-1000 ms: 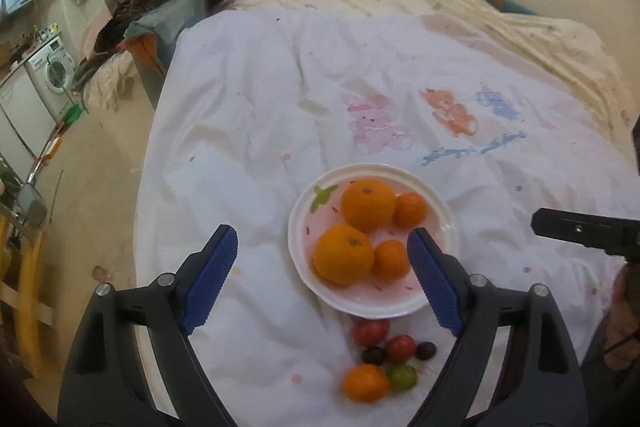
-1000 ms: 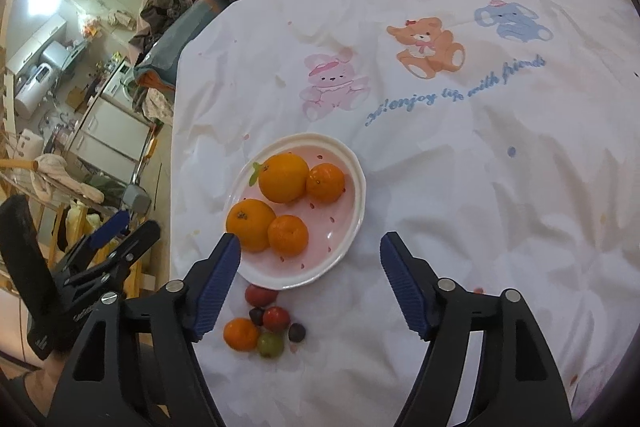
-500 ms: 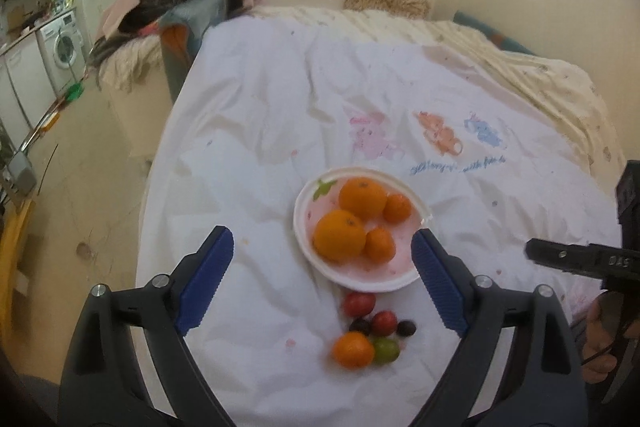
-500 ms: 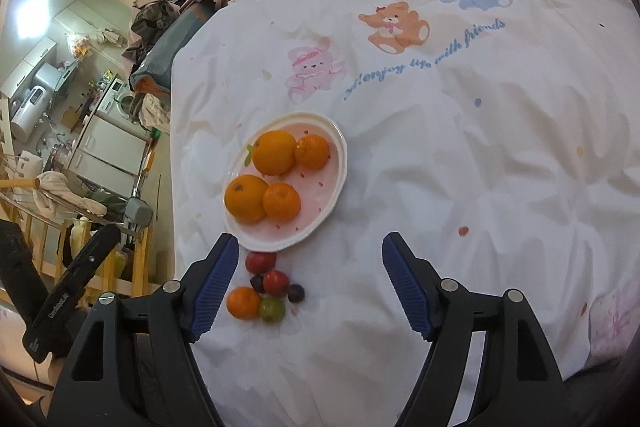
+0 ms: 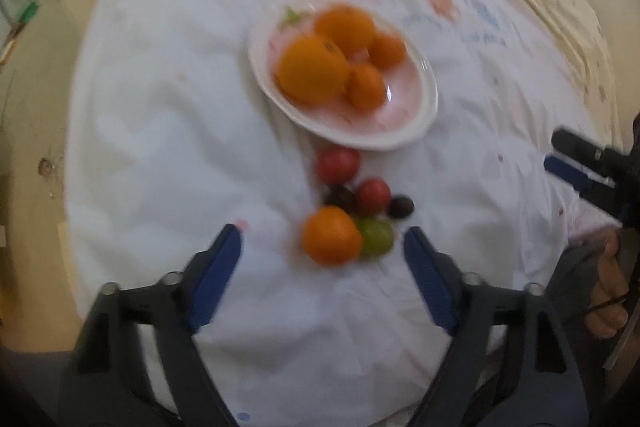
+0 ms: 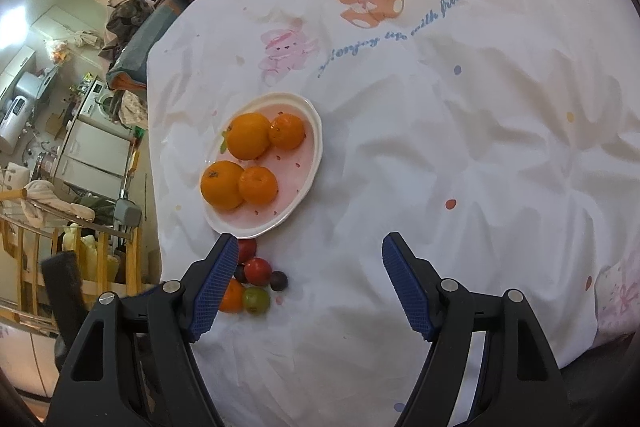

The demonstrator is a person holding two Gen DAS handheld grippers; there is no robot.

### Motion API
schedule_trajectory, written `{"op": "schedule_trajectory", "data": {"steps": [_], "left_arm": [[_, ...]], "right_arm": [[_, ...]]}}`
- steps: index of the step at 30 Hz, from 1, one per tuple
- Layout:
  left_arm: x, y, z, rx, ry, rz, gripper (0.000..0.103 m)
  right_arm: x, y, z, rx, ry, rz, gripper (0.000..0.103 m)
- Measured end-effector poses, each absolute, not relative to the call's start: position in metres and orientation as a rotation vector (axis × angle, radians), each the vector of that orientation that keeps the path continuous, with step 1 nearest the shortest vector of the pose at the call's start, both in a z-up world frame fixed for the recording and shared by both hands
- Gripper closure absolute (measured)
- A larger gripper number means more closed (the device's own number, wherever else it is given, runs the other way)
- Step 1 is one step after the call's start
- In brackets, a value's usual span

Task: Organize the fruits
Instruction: 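Grasp a mandarin beside the cherry tomatoes with the left gripper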

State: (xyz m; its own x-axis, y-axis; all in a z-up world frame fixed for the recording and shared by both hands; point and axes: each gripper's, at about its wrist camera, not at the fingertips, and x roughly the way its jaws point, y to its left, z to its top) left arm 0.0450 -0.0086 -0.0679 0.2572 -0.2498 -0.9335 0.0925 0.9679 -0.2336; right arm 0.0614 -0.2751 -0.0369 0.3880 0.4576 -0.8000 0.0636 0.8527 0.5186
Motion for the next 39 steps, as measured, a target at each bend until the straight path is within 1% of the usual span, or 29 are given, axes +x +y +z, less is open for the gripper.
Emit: {"op": "schedule_trajectory", "data": {"steps": [4, 7, 10, 11, 18, 21, 22, 26, 33, 37, 39], "left_arm": [[0.047, -0.022, -0.080, -0.125, 1.330, -0.238, 0.030], [0.052, -0.028, -0.090, -0.118, 1.356, -0.220, 0.034], [0.059, -0.030, -0.100, -0.112, 1.378, -0.187, 0.048], [0.061, -0.029, -0.104, -0.126, 1.392, -0.184, 0.050], [0.065, -0.024, -0.114, -0.218, 1.421, -0.193, 0.051], [0.066, -0.022, -0.112, -0.228, 1.417, -0.178, 0.065], [0.066, -0.021, -0.112, -0.221, 1.418, -0.176, 0.068], [0.065, -0.015, -0.107, -0.260, 1.418, -0.185, 0.069], [0.060, -0.001, -0.074, -0.243, 1.308, -0.141, 0.069], [0.061, 0.004, -0.063, -0.213, 1.263, -0.084, 0.069], [0.062, 0.009, -0.062, -0.205, 1.258, -0.053, 0.069]], "right_arm": [[0.063, -0.274, -0.038, 0.515, 1.165, 0.263, 0.026], [0.064, -0.272, -0.040, 0.507, 1.174, 0.261, 0.026], [0.066, -0.271, -0.041, 0.496, 1.176, 0.265, 0.026], [0.066, -0.271, -0.041, 0.491, 1.173, 0.264, 0.026], [0.069, -0.270, -0.041, 0.480, 1.172, 0.262, 0.026], [0.071, -0.265, -0.043, 0.469, 1.177, 0.264, 0.026], [0.071, -0.264, -0.044, 0.465, 1.179, 0.264, 0.026], [0.072, -0.257, -0.044, 0.440, 1.182, 0.271, 0.026], [0.069, -0.250, -0.047, 0.411, 1.195, 0.302, 0.026], [0.067, -0.239, -0.055, 0.411, 1.249, 0.363, 0.026], [0.062, -0.227, -0.063, 0.399, 1.301, 0.407, 0.028]]}}
